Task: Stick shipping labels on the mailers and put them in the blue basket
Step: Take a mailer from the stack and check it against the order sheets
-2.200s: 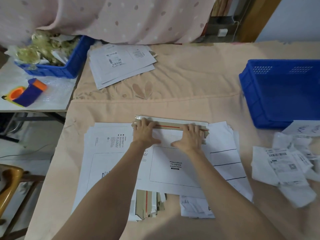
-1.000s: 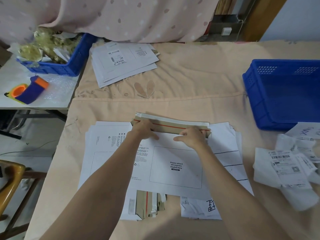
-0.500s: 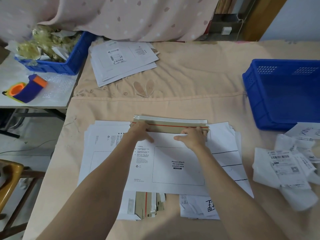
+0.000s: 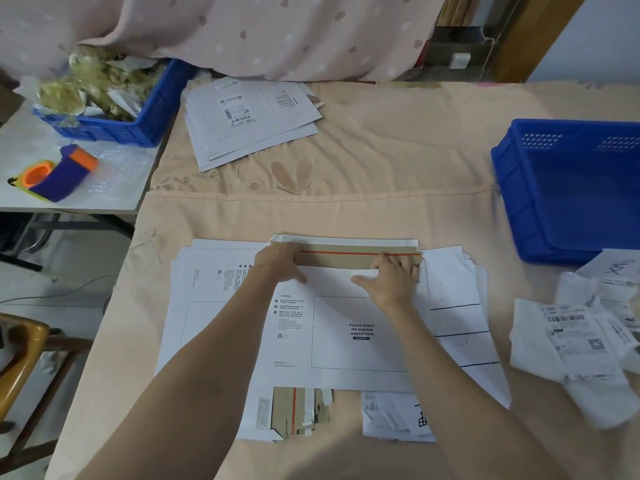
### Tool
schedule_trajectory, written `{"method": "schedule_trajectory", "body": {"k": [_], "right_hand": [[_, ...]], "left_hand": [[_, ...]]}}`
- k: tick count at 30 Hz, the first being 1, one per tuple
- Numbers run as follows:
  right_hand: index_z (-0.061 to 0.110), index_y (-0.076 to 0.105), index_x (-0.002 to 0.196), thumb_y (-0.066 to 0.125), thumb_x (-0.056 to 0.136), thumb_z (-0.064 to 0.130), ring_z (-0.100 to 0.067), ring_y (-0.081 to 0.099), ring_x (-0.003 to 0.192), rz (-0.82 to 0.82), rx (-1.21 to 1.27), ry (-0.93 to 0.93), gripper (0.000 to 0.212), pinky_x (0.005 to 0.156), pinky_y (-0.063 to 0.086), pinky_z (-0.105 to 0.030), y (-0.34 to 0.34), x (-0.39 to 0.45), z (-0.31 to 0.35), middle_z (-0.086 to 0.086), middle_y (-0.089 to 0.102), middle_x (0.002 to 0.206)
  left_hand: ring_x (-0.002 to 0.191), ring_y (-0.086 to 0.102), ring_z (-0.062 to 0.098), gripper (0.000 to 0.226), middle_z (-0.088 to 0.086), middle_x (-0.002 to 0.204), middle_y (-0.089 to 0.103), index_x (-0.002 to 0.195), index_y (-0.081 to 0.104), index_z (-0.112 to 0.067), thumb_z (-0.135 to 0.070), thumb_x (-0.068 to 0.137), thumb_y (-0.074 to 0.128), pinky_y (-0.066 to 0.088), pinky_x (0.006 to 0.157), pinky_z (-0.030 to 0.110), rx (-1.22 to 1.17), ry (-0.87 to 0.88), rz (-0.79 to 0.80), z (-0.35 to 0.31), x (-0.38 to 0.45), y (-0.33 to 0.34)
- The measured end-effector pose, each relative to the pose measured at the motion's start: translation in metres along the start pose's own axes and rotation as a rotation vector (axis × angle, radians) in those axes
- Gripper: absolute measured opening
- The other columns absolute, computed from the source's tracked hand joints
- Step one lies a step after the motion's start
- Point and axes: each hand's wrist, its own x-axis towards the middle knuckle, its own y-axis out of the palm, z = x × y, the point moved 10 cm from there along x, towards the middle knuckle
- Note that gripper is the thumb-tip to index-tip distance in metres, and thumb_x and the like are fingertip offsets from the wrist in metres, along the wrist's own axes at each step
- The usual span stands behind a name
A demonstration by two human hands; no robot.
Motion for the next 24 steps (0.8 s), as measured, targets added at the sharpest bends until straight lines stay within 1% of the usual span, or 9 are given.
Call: {"method": "schedule_trajectory", "body": {"k": [3,5,7,10,13,15,17,21,24], "right_hand": [[0.021,0.060,0.104,0.069,0.071,0.059,-0.025,0.039,0.117,-0.056,-0.109,0.009,0.051,0.100,0.025,-0.036,-0.003,-0.002,0.002,0.000,0.054,0.116],[0.017,0.056,0.108,0.072,0.070,0.055,-0.026,0.042,0.114,-0.103,-0.169,0.028,0.057,0.098,0.027,-0.036,-0.005,-0.005,0.006,-0.004,0.051,0.117],[0.013,0.053,0.108,0.077,0.068,0.042,-0.027,0.045,0.110,-0.158,-0.178,0.016,0.056,0.094,0.031,-0.036,-0.010,-0.006,0.015,-0.007,0.052,0.114],[0.013,0.050,0.118,0.072,0.070,0.017,-0.028,0.043,0.114,-0.172,-0.208,-0.100,0.053,0.093,0.033,-0.034,-0.015,-0.003,0.045,-0.006,0.048,0.123],[0.019,0.043,0.137,0.060,0.079,0.008,-0.025,0.031,0.131,-0.083,-0.084,-0.249,0.062,0.104,0.027,-0.033,-0.011,0.004,0.087,0.000,0.035,0.145],[0.021,0.030,0.148,0.057,0.084,0.008,-0.023,0.016,0.144,0.013,-0.071,-0.333,0.070,0.115,0.019,-0.037,-0.003,0.006,0.111,0.003,0.022,0.157],[0.023,0.022,0.151,0.055,0.087,0.009,-0.022,0.007,0.148,0.102,-0.121,-0.368,0.073,0.119,0.013,-0.039,0.006,0.008,0.121,0.003,0.021,0.158],[0.032,0.052,0.132,0.054,0.084,0.008,-0.022,0.040,0.125,0.057,-0.089,-0.411,0.054,0.104,0.023,-0.033,0.003,-0.002,0.126,0.002,0.050,0.131],[0.034,0.059,0.124,0.053,0.085,0.011,-0.019,0.041,0.121,0.119,-0.090,-0.466,0.046,0.100,0.024,-0.032,0.026,-0.026,0.122,0.006,0.050,0.125]], "left_hand": [[0.114,0.045,0.024,0.050,0.007,0.121,0.047,0.104,0.058,-0.017,-0.044,0.069,0.080,0.039,0.089,0.031,0.116,-0.016,-0.067,-0.003,0.000,0.000],[0.117,0.040,0.024,0.071,0.007,0.124,0.041,0.119,0.050,-0.014,-0.054,0.067,0.078,0.035,0.098,0.034,0.246,-0.069,-0.151,-0.001,-0.003,-0.001],[0.113,0.041,0.025,0.085,0.007,0.122,0.041,0.124,0.040,-0.011,-0.056,0.064,0.078,0.035,0.095,0.034,0.226,-0.132,-0.313,0.004,-0.016,-0.006],[0.102,0.046,0.027,0.064,0.008,0.112,0.046,0.120,0.045,-0.008,-0.041,0.073,0.072,0.035,0.085,0.034,0.045,-0.184,-0.565,0.012,-0.051,-0.001],[0.094,0.051,0.026,0.038,0.007,0.103,0.050,0.110,0.053,-0.010,-0.034,0.082,0.064,0.038,0.077,0.034,-0.042,-0.187,-0.561,0.017,-0.075,0.031],[0.082,0.053,0.028,0.035,0.007,0.091,0.052,0.096,0.057,-0.010,-0.032,0.073,0.071,0.042,0.064,0.036,-0.097,-0.161,-0.560,0.017,-0.088,0.049],[0.079,0.053,0.030,0.038,0.008,0.089,0.053,0.095,0.058,-0.009,-0.029,0.067,0.074,0.043,0.058,0.035,-0.157,-0.146,-0.562,0.018,-0.093,0.057],[0.092,0.054,0.029,0.057,0.009,0.110,0.051,0.117,0.052,-0.006,-0.030,0.070,0.074,0.042,0.060,0.034,-0.270,-0.181,-0.521,0.023,-0.092,0.052],[0.094,0.057,0.030,0.073,0.011,0.115,0.049,0.127,0.047,-0.006,-0.029,0.066,0.079,0.045,0.061,0.033,-0.207,-0.121,-0.532,0.018,-0.088,0.046]]}}
